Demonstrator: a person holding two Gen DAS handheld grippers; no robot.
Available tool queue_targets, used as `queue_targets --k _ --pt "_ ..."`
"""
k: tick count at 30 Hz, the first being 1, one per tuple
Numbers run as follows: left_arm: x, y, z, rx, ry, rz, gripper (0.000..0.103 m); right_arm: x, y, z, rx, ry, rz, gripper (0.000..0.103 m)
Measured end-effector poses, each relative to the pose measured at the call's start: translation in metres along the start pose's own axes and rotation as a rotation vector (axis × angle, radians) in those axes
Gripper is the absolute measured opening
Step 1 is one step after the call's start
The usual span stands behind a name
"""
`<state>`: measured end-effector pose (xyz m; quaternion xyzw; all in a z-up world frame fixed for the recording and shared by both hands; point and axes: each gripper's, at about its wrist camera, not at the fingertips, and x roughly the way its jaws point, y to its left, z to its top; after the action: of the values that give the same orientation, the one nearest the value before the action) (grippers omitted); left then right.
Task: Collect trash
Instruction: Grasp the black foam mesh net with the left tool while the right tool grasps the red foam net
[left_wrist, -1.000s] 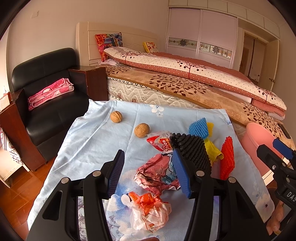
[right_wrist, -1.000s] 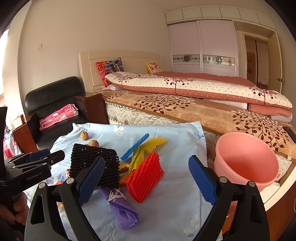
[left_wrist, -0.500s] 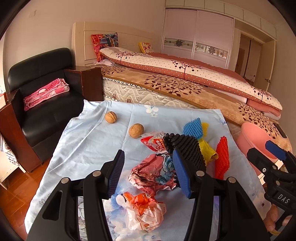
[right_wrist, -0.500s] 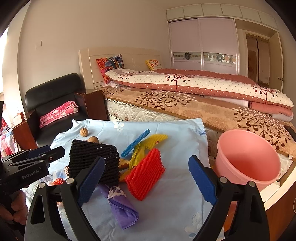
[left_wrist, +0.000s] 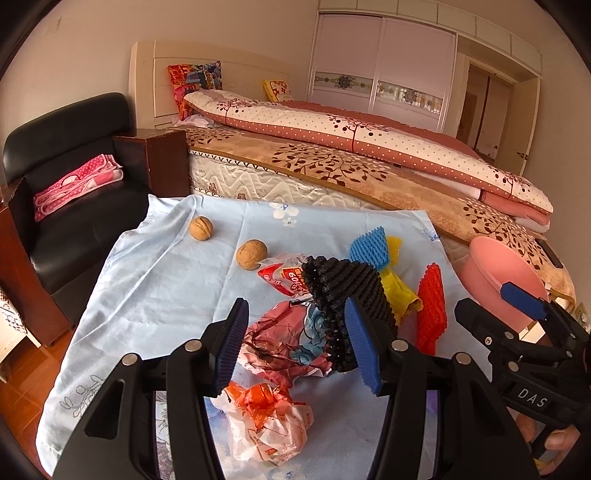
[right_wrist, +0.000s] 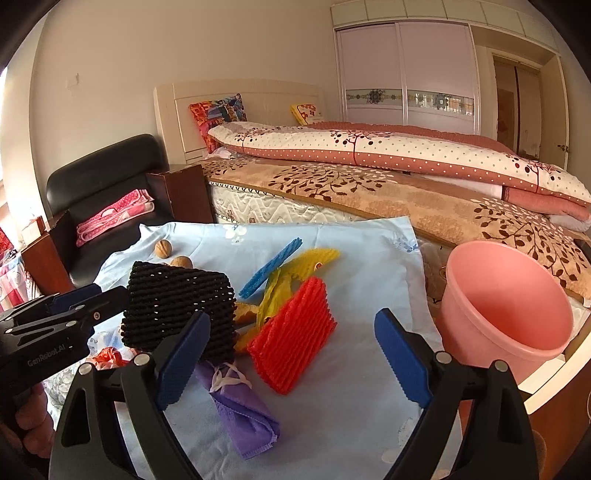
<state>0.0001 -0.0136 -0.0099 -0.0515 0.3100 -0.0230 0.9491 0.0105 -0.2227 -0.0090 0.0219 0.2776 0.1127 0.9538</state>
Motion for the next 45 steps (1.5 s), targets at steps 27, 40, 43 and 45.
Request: queue_targets --k 27,40,43,45 --pt "0.021 -0.023 -0.011 0.087 0.012 -0.019 0.055 0.037 0.002 -0.011 0.033 0.143 -0.046 0.049" --pt "0.03 -0.022 -0.014 0.073 0.033 -0.033 0.032 0.043 -0.007 -0.016 0.059 0.177 -0.043 0.019" --pt "0.032 -0.02 -0.015 0.065 0.035 -0.036 0.022 0.041 -0.007 -0.017 0.057 0.172 -0.044 0.016" --pt "0.032 -0.019 -0.015 0.059 0.033 -0.041 0.018 0.039 -0.008 -0.017 0.06 0.167 -0.044 0.015"
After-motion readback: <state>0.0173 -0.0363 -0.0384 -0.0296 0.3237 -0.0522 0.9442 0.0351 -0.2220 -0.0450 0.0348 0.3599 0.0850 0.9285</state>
